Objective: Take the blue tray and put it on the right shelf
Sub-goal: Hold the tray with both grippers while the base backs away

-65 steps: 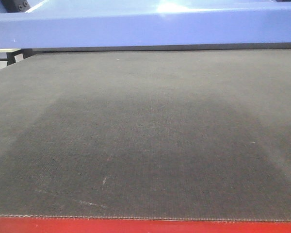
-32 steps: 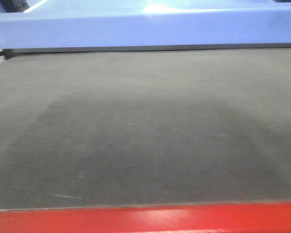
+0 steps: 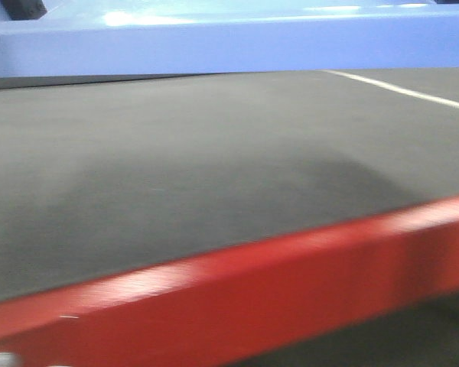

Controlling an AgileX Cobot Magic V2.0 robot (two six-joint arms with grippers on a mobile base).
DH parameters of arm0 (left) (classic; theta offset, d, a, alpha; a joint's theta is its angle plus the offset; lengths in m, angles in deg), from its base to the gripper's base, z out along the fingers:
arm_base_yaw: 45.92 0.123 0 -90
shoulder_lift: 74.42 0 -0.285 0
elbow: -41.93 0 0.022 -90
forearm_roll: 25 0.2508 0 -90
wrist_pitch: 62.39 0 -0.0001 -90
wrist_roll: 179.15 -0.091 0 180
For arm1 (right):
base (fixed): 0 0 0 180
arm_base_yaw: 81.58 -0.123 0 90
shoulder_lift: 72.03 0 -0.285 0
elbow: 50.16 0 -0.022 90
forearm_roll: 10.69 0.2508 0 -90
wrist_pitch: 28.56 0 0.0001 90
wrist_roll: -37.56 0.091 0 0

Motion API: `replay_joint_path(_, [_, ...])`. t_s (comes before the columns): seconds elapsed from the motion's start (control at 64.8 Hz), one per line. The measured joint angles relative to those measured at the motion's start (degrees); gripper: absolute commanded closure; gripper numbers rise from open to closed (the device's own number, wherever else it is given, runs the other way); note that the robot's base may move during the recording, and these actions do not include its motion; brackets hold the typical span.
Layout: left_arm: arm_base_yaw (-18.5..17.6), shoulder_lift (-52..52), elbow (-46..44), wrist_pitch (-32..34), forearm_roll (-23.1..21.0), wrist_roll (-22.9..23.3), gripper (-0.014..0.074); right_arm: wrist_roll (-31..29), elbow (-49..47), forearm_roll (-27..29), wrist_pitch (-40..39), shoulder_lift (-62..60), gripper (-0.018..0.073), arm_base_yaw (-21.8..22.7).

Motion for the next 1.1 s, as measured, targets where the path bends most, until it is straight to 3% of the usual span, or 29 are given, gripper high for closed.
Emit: replay_joint_path(1.096, [0.00,0.00,0.00,0.00,-0.13,0.00,0.0645,-0.11,0.00,0.00,0.00,0.00,0.0503,0.00])
